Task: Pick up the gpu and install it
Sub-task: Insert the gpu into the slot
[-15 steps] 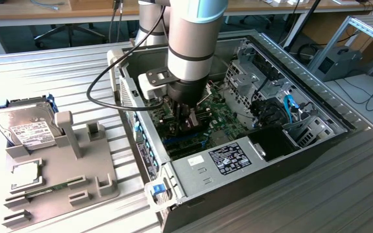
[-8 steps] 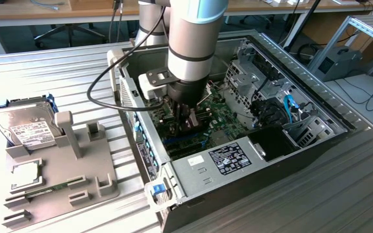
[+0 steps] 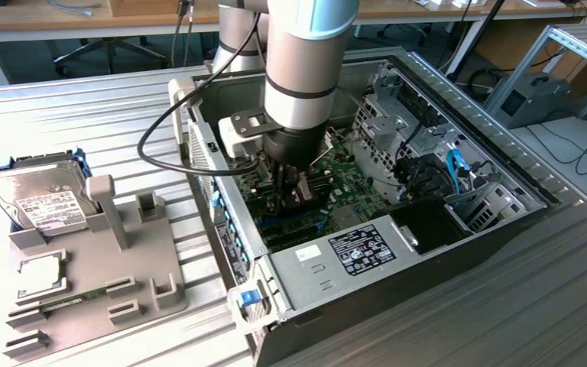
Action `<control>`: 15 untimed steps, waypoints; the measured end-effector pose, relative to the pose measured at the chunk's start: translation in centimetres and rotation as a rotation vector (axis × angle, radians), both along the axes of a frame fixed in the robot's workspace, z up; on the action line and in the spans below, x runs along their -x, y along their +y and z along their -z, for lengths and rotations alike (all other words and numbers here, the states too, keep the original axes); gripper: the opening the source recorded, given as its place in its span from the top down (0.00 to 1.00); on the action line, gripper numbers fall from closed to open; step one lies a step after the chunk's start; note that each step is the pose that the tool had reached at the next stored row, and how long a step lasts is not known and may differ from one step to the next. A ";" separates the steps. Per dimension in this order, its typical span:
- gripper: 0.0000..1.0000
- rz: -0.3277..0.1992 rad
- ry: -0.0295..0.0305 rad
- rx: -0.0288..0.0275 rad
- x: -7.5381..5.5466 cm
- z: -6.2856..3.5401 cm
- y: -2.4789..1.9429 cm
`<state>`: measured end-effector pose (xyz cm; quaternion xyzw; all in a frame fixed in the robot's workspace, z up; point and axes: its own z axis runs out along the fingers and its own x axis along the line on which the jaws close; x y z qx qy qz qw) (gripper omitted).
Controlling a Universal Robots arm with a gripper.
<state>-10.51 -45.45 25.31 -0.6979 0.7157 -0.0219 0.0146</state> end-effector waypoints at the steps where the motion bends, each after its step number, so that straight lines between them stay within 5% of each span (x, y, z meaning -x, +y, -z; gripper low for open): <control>1: 0.73 0.000 0.0001 0.0001 0.0 0.04 0.00; 15: 0.65 0.000 -0.0002 -0.0003 0.0 0.09 0.00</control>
